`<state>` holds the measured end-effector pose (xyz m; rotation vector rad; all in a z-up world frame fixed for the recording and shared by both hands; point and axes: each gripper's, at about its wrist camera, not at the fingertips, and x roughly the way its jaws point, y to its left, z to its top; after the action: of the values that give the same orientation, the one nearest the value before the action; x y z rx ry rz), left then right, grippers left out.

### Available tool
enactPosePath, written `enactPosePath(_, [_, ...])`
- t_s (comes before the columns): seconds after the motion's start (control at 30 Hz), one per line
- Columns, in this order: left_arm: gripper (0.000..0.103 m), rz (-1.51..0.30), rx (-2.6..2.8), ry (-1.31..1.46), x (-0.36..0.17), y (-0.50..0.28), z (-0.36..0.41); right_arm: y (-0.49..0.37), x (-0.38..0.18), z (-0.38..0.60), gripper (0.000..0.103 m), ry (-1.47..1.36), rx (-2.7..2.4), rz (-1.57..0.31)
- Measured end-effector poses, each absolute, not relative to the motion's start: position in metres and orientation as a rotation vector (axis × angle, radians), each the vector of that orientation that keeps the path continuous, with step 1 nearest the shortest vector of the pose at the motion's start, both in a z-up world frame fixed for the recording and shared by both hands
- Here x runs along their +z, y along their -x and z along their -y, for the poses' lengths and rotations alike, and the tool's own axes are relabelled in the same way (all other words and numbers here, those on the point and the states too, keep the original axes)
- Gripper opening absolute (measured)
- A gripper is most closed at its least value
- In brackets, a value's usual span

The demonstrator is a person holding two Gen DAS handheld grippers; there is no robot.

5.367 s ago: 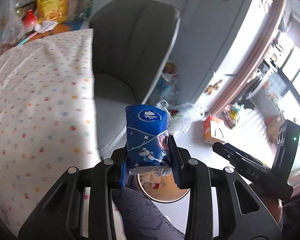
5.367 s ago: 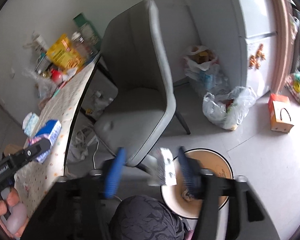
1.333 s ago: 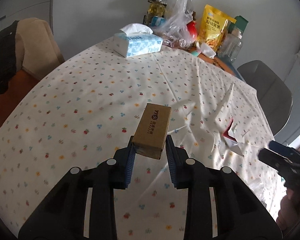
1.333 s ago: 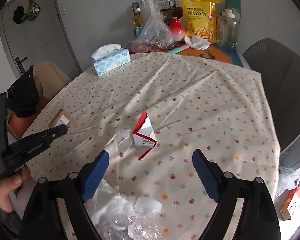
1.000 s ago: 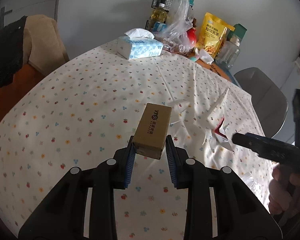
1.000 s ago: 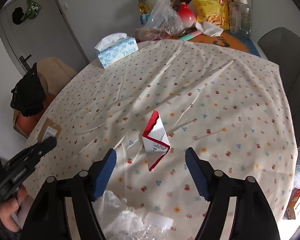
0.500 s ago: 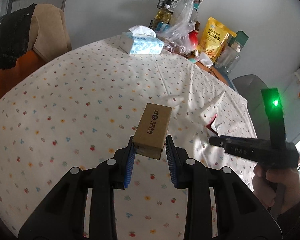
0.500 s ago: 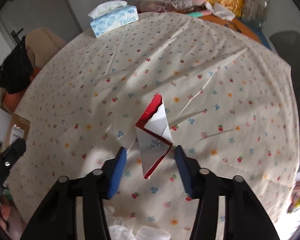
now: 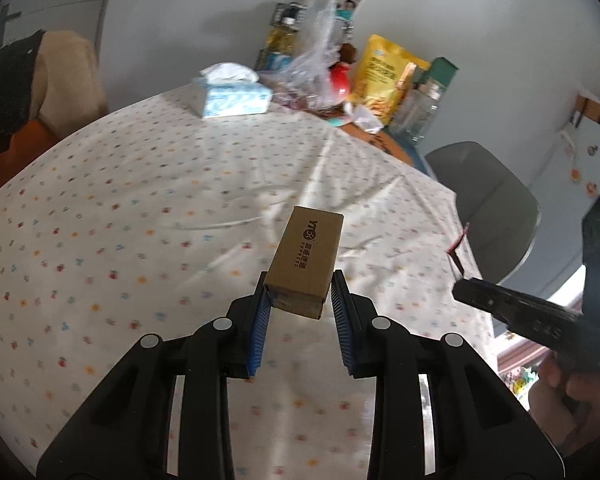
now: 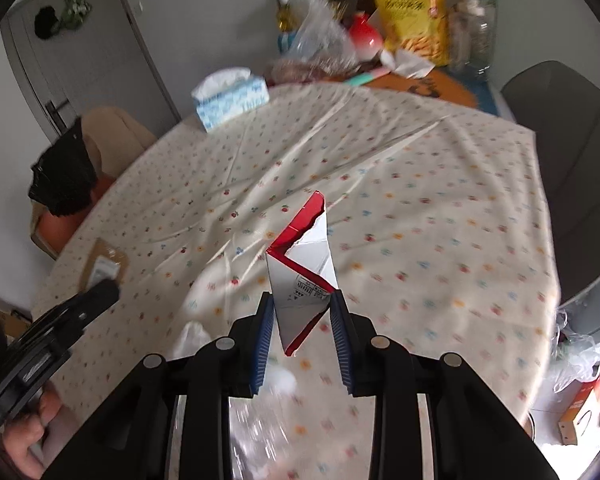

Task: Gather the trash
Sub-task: 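Carry both held items to the trash bin and open both tools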

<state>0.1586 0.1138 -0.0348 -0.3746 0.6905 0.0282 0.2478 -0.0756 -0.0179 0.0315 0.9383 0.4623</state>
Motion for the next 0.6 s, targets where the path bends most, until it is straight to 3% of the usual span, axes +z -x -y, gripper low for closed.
enactPosePath(0.6, [0.03,-0.606,-0.146,0.255,0.008,-0.136,0.007,-0.153,0.018,0.207,0.029,-0.237,0.399,-0.762])
